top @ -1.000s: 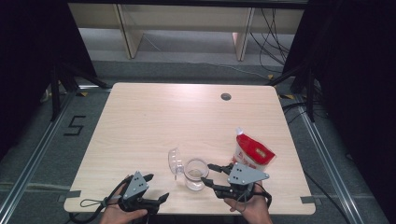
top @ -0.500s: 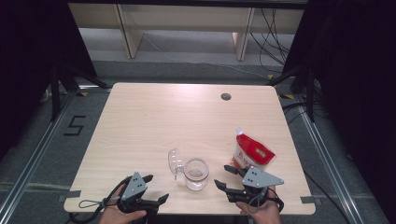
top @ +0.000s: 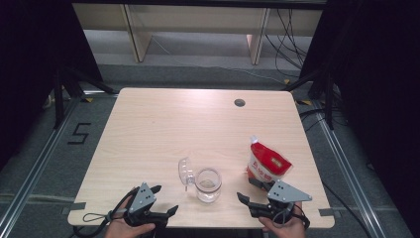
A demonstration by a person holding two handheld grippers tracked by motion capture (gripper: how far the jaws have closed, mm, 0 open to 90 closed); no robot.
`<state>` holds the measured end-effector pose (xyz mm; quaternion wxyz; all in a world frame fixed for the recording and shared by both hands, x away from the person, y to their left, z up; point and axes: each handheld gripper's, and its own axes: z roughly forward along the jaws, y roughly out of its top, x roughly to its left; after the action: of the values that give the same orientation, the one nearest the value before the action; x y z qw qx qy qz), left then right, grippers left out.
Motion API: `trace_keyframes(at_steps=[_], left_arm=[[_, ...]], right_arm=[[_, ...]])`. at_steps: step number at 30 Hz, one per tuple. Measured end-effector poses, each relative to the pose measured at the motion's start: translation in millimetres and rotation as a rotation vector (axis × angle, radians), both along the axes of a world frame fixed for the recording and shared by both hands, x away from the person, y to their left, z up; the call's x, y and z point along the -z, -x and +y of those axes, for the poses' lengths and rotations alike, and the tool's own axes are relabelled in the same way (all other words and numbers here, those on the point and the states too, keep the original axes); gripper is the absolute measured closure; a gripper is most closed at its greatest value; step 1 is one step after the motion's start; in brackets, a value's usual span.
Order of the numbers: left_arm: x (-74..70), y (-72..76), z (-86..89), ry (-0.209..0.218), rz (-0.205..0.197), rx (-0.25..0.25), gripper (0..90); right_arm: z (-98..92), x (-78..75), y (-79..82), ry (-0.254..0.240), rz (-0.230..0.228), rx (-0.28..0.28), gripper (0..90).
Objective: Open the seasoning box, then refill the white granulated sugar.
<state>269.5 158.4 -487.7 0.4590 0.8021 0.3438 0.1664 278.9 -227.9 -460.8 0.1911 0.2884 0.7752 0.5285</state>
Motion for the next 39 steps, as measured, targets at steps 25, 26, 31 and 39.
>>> trace_keyframes(at_steps=[25,26,31,39], left_arm=[[2.0,0.2,-0.8,-0.029,0.007,0.008,15.8],[2.4,0.2,-1.3,-0.026,0.006,0.005,15.8],[3.2,-0.5,-1.1,-0.04,0.008,0.006,15.8],[5.2,0.7,-2.3,-0.034,0.005,0.0,15.7]], right_arm=[[-25.3,8.2,13.4,0.027,0.051,0.049,37.9],[-27.1,7.9,14.0,0.035,0.045,0.046,37.9],[-36.4,8.5,16.0,0.03,0.046,0.075,37.6],[-48.2,8.1,20.8,0.028,0.071,0.159,35.9]])
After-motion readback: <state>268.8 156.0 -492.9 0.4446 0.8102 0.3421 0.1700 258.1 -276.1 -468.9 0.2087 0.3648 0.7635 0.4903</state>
